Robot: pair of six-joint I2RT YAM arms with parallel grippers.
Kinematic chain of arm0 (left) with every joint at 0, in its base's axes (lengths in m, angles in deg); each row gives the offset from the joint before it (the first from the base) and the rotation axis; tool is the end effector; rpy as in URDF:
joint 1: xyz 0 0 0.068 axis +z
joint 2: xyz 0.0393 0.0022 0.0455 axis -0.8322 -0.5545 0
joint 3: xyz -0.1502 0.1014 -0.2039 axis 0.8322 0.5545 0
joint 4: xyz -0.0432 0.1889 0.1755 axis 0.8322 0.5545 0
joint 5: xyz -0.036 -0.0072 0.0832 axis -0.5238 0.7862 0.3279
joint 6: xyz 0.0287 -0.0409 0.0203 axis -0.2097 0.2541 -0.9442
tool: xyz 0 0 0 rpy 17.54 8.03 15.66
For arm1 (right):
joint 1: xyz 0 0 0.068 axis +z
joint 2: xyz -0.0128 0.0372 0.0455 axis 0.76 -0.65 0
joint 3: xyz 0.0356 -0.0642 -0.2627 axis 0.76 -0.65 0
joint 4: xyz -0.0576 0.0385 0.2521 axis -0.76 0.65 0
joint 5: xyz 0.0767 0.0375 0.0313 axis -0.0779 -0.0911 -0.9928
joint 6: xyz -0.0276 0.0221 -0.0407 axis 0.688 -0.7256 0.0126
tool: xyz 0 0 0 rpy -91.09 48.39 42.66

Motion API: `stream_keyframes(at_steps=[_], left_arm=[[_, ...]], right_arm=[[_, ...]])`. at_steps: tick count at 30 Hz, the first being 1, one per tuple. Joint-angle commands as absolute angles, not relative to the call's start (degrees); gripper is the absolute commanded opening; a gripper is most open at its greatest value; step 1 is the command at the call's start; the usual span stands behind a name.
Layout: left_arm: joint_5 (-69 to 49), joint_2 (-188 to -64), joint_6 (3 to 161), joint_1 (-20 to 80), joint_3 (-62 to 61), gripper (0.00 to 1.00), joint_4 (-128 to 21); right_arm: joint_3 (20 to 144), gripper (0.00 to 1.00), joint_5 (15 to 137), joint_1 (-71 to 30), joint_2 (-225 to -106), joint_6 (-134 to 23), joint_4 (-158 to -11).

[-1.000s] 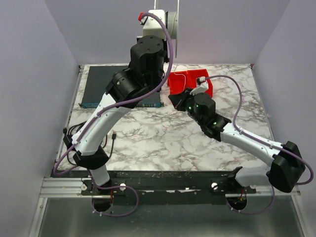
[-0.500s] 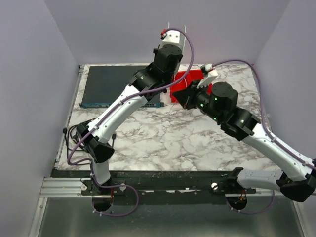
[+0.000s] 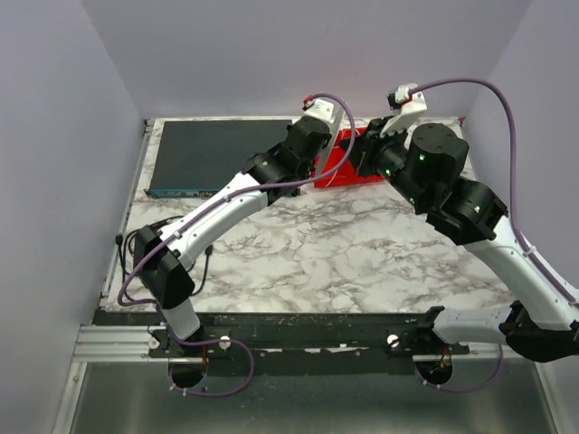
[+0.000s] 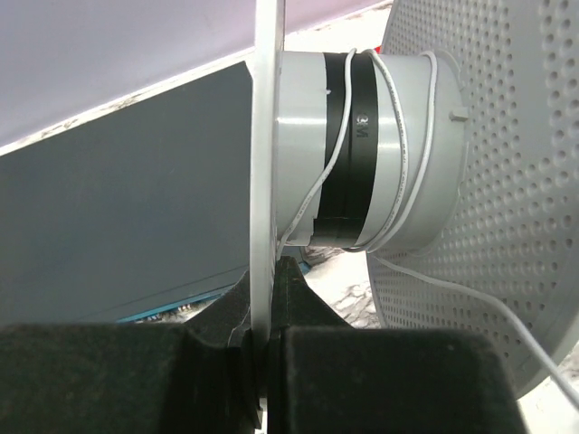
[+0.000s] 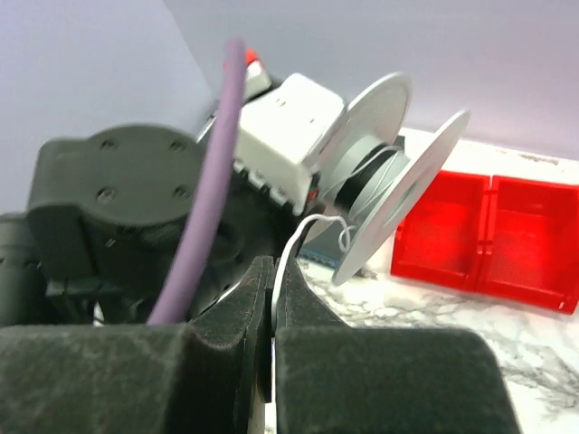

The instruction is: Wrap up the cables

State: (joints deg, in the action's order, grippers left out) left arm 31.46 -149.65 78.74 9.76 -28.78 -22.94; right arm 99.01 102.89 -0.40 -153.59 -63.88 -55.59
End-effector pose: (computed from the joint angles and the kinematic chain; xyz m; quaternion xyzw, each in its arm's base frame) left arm 0.2875 -0.2752 0.3924 0.1260 0.8210 -0.0130 0.5567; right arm 0.1619 0.1691 0.5019 -0.1065 0.7329 0.2494 0.6240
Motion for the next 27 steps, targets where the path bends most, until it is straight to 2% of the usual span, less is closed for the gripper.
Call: stream_keyframes(at_steps=[1, 6, 16, 27], left_arm=[[26.6, -140.4, 79.2, 9.9, -23.2, 0.0, -31.9], [22.9, -134.4, 79.0, 9.2, -14.8, 0.0, -34.0], [16.9, -122.3, 73.2, 7.0, -3.1, 0.0, -36.5], [9.0, -115.2, 76.0, 8.8, -4.2, 0.0, -32.9]], right_arm=[[103.3, 0.01, 106.7, -0.3, -155.7, -58.5, -54.6], [103.7, 0.01, 102.7, -3.9, -157.6, -57.5, -56.7], [105.6, 0.01, 89.2, -17.9, -162.7, -59.1, -59.2], [95.9, 0.01, 79.9, -26.4, -164.7, -61.4, -64.5]])
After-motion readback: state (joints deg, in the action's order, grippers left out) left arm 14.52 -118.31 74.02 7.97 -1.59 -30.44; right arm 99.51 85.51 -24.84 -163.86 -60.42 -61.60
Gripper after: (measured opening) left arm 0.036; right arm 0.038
